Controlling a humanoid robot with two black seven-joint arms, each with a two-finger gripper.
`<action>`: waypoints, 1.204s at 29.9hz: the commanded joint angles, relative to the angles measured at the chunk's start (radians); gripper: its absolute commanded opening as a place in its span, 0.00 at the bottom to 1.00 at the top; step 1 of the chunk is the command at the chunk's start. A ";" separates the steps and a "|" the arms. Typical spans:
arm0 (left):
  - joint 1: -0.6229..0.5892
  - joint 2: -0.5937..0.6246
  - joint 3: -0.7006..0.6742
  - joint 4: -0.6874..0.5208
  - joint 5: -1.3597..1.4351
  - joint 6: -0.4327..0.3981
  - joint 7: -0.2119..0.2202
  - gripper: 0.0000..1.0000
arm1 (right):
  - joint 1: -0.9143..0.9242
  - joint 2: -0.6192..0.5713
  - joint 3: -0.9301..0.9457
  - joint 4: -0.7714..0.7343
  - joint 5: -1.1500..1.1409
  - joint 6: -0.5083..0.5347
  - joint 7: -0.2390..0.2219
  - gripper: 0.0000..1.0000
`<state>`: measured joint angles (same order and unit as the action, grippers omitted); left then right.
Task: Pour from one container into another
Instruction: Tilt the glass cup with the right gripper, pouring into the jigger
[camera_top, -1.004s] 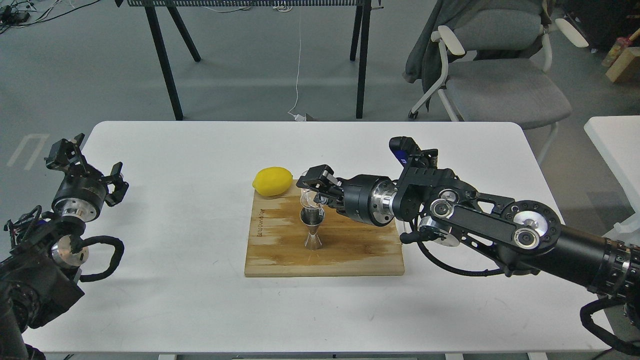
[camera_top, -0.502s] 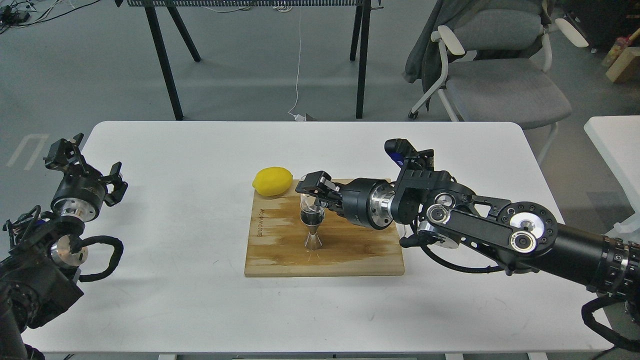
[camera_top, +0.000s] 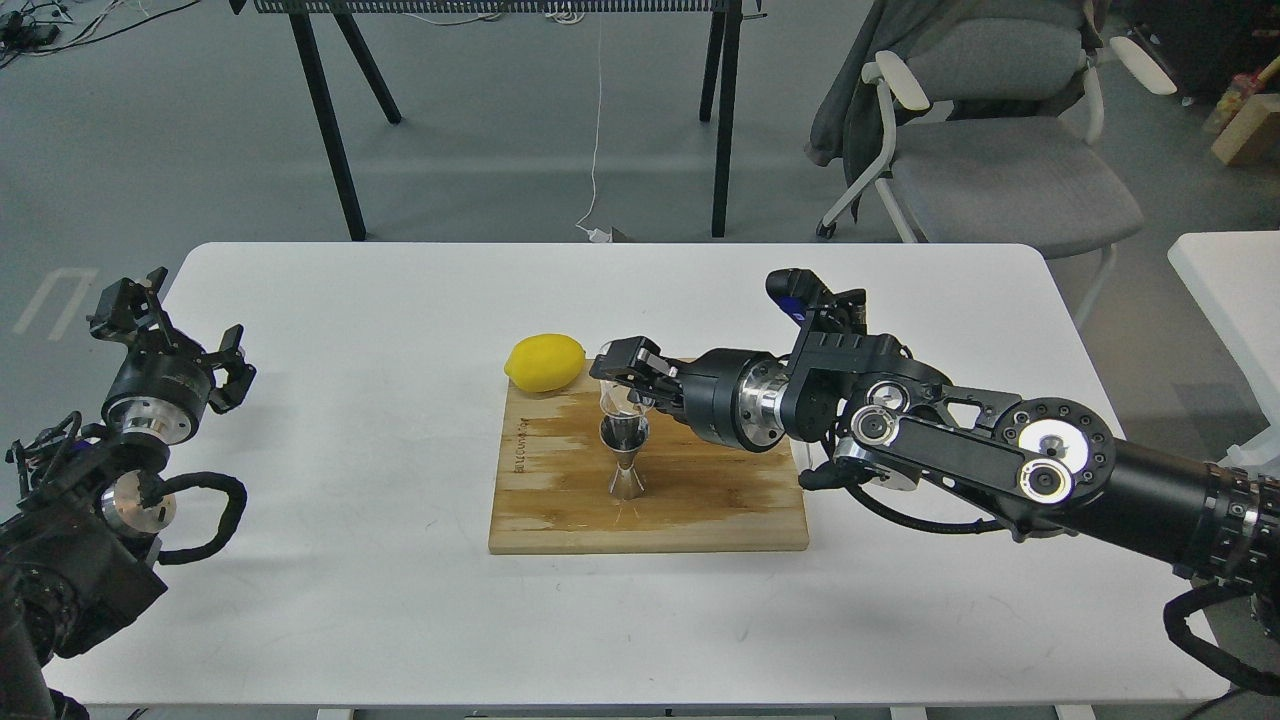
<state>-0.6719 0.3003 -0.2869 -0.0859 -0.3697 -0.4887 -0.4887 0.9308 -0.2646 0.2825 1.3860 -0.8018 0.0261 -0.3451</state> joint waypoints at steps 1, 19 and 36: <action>0.000 -0.001 0.000 0.000 0.000 0.000 0.000 1.00 | 0.000 0.001 -0.003 -0.001 -0.004 0.000 0.000 0.26; 0.000 -0.001 -0.002 0.000 0.000 0.000 0.000 1.00 | 0.033 -0.010 -0.051 0.001 -0.017 0.000 0.006 0.26; 0.000 0.002 -0.002 0.000 -0.002 0.000 0.000 1.00 | 0.040 -0.013 -0.049 0.001 -0.042 0.008 0.017 0.26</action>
<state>-0.6719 0.3003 -0.2884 -0.0859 -0.3697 -0.4887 -0.4887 0.9719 -0.2823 0.2316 1.3872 -0.8466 0.0339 -0.3367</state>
